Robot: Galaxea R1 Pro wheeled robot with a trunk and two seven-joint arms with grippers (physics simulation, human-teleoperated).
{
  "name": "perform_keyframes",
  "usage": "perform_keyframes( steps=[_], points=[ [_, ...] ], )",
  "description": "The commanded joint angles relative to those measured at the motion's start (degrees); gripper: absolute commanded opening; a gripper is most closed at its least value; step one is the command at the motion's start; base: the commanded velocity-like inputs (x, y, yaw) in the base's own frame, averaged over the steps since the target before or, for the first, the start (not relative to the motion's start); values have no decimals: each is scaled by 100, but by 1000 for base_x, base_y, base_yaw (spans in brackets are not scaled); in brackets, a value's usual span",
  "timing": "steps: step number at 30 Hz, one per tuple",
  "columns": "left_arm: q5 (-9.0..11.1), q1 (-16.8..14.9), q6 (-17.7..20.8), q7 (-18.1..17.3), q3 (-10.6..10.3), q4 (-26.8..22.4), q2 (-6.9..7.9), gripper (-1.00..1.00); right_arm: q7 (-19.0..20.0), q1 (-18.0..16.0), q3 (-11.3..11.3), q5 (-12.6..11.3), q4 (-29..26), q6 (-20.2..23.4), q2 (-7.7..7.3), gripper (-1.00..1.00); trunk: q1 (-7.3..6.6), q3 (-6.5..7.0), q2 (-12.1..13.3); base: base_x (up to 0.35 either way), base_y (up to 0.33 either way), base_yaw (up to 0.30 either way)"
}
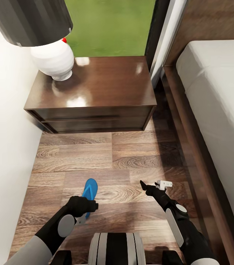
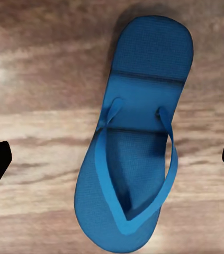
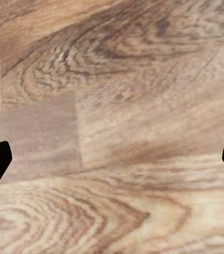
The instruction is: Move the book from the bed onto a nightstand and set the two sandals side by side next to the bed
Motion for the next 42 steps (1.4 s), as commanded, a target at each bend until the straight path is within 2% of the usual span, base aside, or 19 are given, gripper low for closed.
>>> perform_keyframes(
  steps=[1,18,24,39,42],
  points=[
    [6,-4,-6,-24,-19,-5,6,100,34,-1,-22,-55,-7,45,6,100,-1,-3,-1,0,0,0],
    [8,-4,101,-25,-20,-5,6,100,35,-1,-22,-55,-7,39,6,100,-1,-3,-1,0,0,0],
    [6,-4,157,-19,-23,-5,6,100,36,-1,-22,-55,-7,37,6,100,15,-136,-9,0,0,0],
    [9,-4,161,-18,-29,-5,6,100,34,-1,-22,-55,-7,36,6,100,15,-136,-9,0,0,0],
    [8,-4,161,-18,-29,-5,6,100,34,-1,-22,-55,-7,36,6,100,22,-202,-13,0,0,0]
  ],
)
